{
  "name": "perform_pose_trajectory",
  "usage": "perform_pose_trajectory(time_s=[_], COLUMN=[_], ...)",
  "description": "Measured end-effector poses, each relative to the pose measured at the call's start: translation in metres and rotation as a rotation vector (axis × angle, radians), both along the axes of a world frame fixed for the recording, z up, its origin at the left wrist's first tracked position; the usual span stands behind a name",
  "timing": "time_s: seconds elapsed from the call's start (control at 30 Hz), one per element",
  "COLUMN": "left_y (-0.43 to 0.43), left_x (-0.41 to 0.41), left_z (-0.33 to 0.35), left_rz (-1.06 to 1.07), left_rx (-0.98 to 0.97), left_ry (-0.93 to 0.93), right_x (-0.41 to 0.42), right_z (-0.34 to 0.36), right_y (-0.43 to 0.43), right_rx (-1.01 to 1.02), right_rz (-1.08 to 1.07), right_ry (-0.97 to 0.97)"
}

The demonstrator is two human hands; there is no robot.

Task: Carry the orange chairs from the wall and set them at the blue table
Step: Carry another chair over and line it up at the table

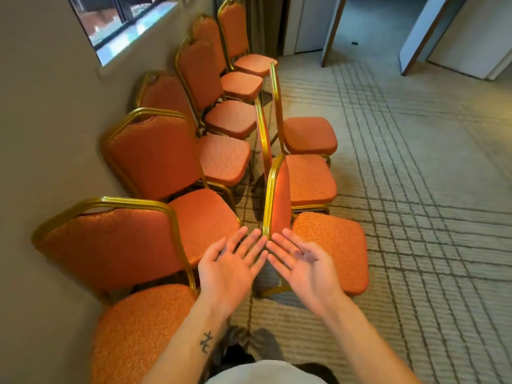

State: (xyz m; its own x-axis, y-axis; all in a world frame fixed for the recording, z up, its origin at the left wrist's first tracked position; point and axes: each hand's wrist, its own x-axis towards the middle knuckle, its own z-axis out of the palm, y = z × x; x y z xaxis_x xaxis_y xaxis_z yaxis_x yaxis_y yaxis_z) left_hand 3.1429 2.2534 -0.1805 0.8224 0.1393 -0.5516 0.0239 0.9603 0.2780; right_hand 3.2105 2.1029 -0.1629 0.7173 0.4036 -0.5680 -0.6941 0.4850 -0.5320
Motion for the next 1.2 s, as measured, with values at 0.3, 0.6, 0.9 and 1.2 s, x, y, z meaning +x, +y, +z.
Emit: perform_pose_trajectory(time_s=[0.3,0.6,0.9,1.2], left_y=[0.055,0.068,0.093,0.141], left_x=[0.107,0.219,0.3,0.359], left_z=[-0.002,-0.03,-0.058,-0.088], left_rz=[-0.088,-0.117,-0.27,-0.599], left_rx=[0.065,0.168,0.361,0.473], left_ry=[0.022,0.064,0.121,0.17], right_x=[0.095,0.206,0.263,0.27], right_z=[-0.008,-0.049,-0.082,-0.103], right_y=[0.039,0.053,0.08,0.128], right_rx=[-0.005,-0.003,-0.164,-0.41], right_rz=[-0.074,-0.068,-0.052,-0.204], right_ry=[-0.022,0.046,0.082,0.081])
